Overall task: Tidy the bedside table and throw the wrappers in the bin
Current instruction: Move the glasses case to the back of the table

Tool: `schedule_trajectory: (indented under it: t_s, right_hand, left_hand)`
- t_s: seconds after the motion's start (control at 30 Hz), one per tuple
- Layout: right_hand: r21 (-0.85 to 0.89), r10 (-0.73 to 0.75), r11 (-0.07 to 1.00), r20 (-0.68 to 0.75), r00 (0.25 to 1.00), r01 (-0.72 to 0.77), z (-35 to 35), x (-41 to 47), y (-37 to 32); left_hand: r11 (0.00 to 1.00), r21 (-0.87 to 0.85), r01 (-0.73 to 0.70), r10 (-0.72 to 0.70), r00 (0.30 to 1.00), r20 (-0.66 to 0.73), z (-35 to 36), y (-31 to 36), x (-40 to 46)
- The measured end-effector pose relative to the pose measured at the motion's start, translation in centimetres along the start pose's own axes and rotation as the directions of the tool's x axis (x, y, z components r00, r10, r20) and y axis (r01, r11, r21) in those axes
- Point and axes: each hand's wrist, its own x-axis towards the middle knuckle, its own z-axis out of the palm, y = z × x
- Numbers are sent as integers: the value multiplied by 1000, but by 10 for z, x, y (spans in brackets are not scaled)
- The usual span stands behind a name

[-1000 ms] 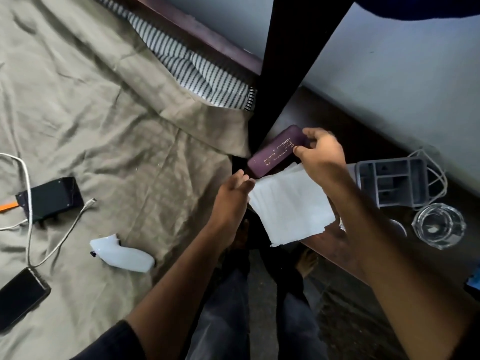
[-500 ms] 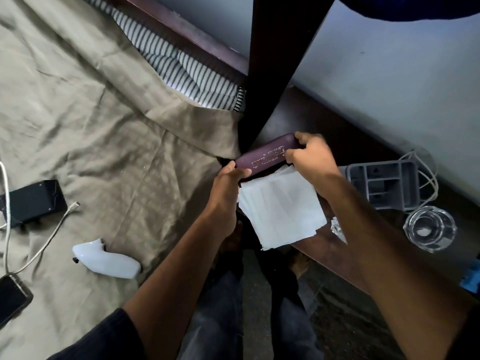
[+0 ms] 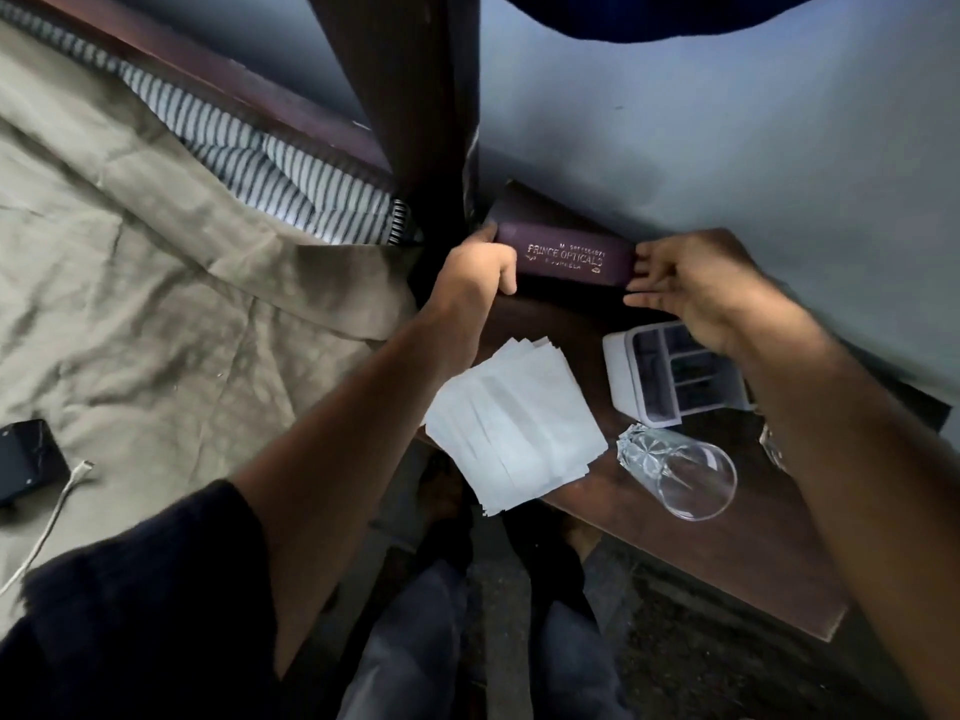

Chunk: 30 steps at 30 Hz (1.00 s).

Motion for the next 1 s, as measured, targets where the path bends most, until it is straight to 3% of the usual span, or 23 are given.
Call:
schedule_trajectory:
  t_s: [0.3, 0.43, 0.73, 1.0]
  right_hand:
    - [213, 97, 972, 6, 995, -96, -15, 24, 9]
    - [184, 115, 977, -5, 993, -113, -12, 26, 10]
    - [174, 130, 977, -18, 991, -125, -6, 28, 8]
    - [93, 151, 985, -49, 987, -146, -3, 37, 12]
  left_hand:
    - [993, 61, -101, 97, 993, 65, 20, 6, 17]
    - [972, 190, -137, 123, 989, 84, 24, 11, 26]
    - [959, 207, -193, 164, 975, 148, 19, 17, 36]
    - [949, 249, -192, 179, 981, 73, 25, 17, 36]
